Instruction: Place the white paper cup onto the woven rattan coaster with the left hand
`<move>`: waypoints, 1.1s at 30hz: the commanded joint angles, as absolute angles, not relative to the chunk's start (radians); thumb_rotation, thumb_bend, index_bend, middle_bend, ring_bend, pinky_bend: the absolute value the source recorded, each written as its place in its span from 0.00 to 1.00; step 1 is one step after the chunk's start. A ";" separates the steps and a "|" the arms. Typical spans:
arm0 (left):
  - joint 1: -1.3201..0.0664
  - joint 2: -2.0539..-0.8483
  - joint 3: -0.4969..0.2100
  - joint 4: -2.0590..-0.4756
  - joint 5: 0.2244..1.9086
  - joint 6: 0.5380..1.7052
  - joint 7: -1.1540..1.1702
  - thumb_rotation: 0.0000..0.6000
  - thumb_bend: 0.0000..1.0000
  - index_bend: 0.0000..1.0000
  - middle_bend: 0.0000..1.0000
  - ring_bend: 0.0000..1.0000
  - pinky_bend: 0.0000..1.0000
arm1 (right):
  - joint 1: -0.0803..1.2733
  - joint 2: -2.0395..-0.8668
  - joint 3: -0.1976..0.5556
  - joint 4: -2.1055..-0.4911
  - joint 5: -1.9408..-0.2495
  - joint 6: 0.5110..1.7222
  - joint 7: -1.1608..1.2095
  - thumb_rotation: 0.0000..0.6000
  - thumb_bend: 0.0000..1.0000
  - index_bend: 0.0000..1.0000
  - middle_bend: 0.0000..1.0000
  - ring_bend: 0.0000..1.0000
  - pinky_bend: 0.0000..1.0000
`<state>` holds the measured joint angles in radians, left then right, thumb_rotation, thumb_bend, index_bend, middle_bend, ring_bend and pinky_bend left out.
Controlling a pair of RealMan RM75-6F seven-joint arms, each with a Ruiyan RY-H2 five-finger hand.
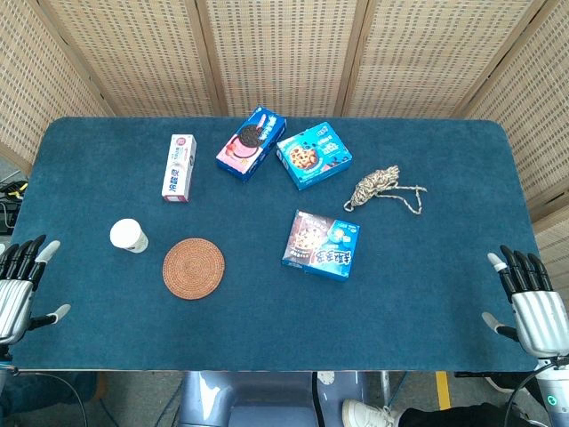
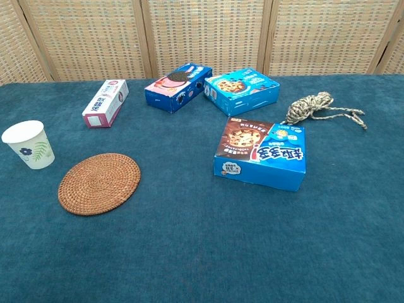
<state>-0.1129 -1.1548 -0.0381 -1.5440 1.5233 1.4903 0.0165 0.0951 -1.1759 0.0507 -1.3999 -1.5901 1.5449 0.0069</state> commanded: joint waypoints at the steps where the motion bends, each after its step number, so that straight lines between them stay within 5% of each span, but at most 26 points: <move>1: -0.113 -1.155 -0.038 -1.545 1.523 1.490 0.016 1.00 0.00 0.00 0.00 0.00 0.00 | 0.095 -1.176 0.050 -1.400 -1.591 1.546 0.008 1.00 0.00 0.06 0.00 0.00 0.00; 12: -0.152 -1.158 -0.052 -1.537 1.506 1.429 0.028 1.00 0.00 0.00 0.00 0.00 0.00 | 0.090 -1.170 0.056 -1.401 -1.582 1.553 0.025 1.00 0.00 0.06 0.00 0.00 0.00; 24: -0.447 -1.273 -0.165 -1.235 1.383 1.013 -0.019 1.00 0.00 0.00 0.00 0.00 0.00 | 0.104 -1.181 0.071 -1.381 -1.539 1.509 0.018 1.00 0.00 0.07 0.00 0.00 0.00; 33: -0.549 -1.383 -0.142 -1.050 1.455 0.940 -0.138 1.00 0.00 0.00 0.00 0.05 0.16 | 0.115 -1.200 0.075 -1.362 -1.509 1.470 -0.007 1.00 0.00 0.07 0.00 0.00 0.00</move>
<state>-0.5256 -1.3572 -0.1480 -1.0843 1.4358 0.9563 -0.1128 0.1141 -1.1993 0.0743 -1.3627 -1.5103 1.4710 -0.0054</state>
